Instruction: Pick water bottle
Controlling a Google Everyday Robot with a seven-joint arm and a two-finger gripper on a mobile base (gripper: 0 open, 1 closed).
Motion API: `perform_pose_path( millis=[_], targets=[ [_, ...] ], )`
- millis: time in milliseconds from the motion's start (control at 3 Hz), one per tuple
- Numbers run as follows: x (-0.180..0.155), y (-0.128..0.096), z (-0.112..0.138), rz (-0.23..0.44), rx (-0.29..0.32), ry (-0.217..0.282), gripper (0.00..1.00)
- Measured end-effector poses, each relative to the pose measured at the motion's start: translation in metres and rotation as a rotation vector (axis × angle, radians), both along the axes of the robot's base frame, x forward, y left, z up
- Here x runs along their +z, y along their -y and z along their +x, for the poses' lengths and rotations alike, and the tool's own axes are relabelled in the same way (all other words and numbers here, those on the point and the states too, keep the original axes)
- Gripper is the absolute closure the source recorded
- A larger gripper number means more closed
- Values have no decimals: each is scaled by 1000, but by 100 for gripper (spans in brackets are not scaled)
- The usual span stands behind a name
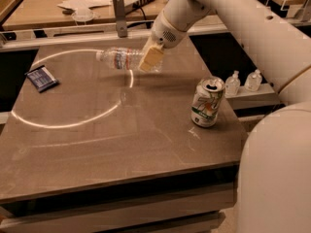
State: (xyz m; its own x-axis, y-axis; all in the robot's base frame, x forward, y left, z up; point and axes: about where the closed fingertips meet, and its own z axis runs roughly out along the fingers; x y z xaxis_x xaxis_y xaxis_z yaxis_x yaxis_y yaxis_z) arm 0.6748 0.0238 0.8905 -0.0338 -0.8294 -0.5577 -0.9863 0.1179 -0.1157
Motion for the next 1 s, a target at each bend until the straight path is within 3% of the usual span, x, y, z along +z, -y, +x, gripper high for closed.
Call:
perform_pose_path(
  millis=[333,667,1000],
  targets=[
    [35,20,-10,-34,134,104,100],
    [49,28,-14,-56,193,156,100],
    [50,28,-14,-59,206,165,100]
  ],
)
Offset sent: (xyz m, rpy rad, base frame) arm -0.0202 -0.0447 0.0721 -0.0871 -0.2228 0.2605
